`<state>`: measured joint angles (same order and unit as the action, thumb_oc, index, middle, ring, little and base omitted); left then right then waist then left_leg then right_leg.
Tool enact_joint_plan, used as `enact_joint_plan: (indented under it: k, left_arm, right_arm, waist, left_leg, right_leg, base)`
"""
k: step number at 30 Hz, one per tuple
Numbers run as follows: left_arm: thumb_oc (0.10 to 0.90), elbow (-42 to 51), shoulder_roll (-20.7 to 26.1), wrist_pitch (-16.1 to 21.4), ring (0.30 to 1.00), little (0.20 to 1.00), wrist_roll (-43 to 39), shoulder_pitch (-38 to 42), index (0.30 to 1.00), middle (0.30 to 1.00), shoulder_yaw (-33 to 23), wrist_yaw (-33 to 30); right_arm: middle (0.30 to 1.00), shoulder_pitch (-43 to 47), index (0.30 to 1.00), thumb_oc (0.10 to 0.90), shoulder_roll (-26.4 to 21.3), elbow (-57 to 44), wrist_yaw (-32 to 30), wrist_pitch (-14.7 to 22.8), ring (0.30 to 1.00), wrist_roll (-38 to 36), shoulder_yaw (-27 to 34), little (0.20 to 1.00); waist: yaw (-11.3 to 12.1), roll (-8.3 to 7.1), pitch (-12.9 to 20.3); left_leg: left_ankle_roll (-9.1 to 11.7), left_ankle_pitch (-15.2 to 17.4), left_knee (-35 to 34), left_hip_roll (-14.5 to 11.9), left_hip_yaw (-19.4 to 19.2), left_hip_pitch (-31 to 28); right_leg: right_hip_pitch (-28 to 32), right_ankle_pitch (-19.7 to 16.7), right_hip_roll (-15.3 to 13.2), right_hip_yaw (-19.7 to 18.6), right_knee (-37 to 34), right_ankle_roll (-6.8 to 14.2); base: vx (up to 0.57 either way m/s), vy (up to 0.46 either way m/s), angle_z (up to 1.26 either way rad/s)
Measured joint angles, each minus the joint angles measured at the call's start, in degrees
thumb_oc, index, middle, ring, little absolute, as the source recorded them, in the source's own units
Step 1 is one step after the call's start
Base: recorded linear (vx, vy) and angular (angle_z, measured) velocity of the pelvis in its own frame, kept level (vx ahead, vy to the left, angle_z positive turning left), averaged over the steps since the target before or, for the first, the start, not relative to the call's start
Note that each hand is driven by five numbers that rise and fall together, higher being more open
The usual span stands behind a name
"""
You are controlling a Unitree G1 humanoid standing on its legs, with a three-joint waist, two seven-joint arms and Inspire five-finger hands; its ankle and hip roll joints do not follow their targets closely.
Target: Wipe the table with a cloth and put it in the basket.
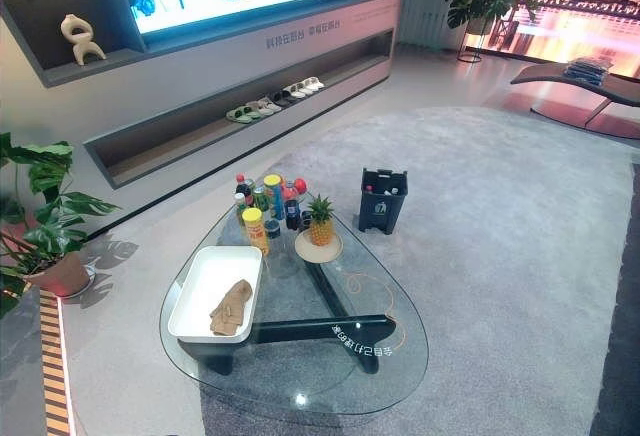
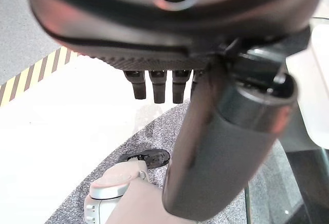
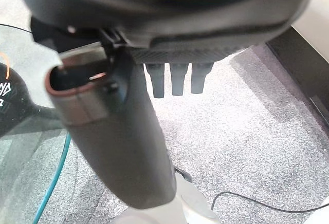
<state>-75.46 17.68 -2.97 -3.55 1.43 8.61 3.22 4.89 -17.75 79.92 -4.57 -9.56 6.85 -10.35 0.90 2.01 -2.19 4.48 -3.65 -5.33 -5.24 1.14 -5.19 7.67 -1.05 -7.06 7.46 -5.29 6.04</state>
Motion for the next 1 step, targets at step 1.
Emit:
enact_joint_plan:
  k: [1]
  left_arm:
    - [0.8,0.0,-0.2,0.0,0.9,0.9,0.0,0.0,0.9,0.9,0.0,0.0]
  right_arm:
    - [0.9,0.0,0.9,0.8,0.0,0.0,0.2,0.0,0.9,0.2,-0.2,0.9]
  waist:
    - [0.0,-0.02,0.0]
  left_leg:
    - [0.0,0.0,0.0,0.0,0.0,0.0]
  right_leg:
    - [0.0,0.0,0.0,0.0,0.0,0.0]
  base:
    - [0.0,0.0,0.0]
